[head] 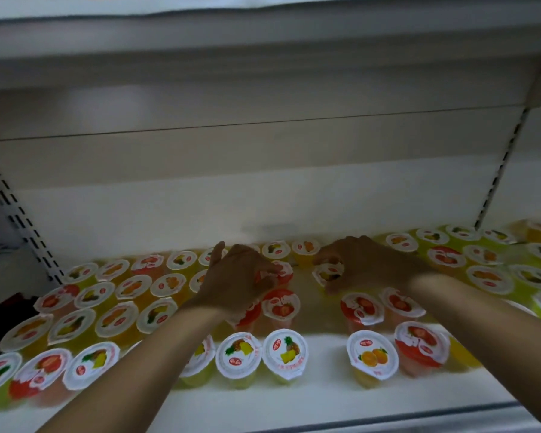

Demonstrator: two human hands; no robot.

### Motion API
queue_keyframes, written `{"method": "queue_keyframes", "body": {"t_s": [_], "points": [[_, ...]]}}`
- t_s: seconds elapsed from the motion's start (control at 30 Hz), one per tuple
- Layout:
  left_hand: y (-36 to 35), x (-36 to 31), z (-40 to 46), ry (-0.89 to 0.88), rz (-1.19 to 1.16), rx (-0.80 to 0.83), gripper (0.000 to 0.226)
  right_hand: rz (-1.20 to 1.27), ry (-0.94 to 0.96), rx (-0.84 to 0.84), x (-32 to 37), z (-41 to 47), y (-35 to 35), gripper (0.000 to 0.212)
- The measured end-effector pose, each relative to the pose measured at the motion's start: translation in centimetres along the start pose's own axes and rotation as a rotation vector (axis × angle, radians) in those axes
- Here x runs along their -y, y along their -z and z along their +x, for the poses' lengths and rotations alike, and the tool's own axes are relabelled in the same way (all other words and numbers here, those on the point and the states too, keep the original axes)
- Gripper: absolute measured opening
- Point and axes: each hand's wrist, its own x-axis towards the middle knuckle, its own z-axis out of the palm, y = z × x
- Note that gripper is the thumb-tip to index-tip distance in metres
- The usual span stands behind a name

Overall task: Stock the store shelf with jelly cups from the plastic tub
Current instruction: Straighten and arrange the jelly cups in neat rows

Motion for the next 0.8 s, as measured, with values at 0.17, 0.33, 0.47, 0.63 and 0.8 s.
{"method": "queue_keyframes", "body": {"t_s": [0.17, 0.33, 0.47, 0.63, 0.8], "points": [[0.1, -0.6, 0.4, 0.012, 0.051, -0.051, 0.028, 0.082, 0.009, -0.058, 0.5, 1.1, -1.3, 0.049], [0.1, -1.1, 0.6, 0.026, 0.038, -0.062, 0.027, 0.13, -0.007, -0.187, 1.7, 2.0, -2.3, 0.041], [0.3, -1.2, 0.5, 0.038, 0.023, -0.055, 0.026, 0.11, -0.011, -0.218, 2.2, 2.1, -2.7, 0.036], [0.4, -1.5, -0.6, 0.062, -0.027, -0.057, 0.031, -0.017, -0.04, -0.181, 1.9, 0.3, -1.7, 0.051], [1.0, -2.4, -2.5, -0.015, -0.006, -0.068, 0.03, 0.033, -0.053, 0.035, 1.2, -3.9, 1.8, 0.047]]}}
